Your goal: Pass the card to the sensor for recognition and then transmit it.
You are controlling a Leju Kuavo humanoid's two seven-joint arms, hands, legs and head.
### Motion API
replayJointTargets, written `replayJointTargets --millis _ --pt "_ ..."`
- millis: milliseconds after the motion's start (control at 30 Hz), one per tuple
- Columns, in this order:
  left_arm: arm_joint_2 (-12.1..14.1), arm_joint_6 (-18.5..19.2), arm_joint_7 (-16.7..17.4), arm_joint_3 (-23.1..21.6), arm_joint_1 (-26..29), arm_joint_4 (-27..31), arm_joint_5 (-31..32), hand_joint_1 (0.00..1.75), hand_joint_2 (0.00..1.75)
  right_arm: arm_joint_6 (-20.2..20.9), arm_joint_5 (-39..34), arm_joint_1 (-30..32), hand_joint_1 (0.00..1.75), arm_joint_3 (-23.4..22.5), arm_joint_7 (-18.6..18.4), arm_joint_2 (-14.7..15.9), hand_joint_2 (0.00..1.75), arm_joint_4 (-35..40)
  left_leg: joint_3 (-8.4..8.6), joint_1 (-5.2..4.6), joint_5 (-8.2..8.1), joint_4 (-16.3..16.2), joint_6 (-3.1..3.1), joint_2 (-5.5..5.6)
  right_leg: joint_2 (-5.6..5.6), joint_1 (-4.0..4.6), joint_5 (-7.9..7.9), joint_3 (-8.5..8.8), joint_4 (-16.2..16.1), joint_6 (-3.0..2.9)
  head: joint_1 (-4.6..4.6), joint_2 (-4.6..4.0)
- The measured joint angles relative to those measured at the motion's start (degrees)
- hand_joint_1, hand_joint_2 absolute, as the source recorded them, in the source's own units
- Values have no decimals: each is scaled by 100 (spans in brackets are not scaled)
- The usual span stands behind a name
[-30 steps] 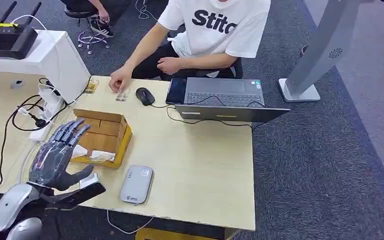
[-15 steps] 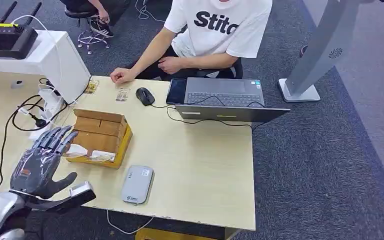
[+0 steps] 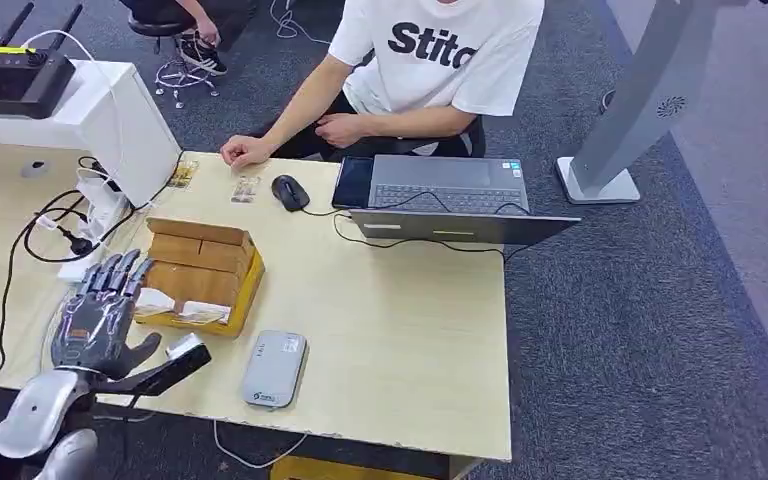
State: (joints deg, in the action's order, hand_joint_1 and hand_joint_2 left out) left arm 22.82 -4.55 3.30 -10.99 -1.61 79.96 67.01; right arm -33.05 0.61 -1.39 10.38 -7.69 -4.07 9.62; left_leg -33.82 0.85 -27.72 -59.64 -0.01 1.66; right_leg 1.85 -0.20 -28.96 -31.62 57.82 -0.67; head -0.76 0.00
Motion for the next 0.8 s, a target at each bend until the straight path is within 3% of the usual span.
replayJointTargets --millis 367,633,800 --pt "-429 -2 -98 -109 -166 -545 -116 0 175 -2 77 -6 0 35 15 0 175 0 0 0 0 0 0 -1 1 0 0 -2 0 0 -2 0" --pt "-507 -11 -122 -138 -192 -750 -136 2 175 -4 120 -7 0 52 15 0 175 0 0 0 0 0 0 -1 1 0 0 -2 0 0 -2 0" --pt "-505 -13 -122 -138 -222 -827 -138 14 175 -2 127 -7 0 96 17 0 175 0 0 0 0 0 0 -1 1 0 0 -1 0 0 0 0"
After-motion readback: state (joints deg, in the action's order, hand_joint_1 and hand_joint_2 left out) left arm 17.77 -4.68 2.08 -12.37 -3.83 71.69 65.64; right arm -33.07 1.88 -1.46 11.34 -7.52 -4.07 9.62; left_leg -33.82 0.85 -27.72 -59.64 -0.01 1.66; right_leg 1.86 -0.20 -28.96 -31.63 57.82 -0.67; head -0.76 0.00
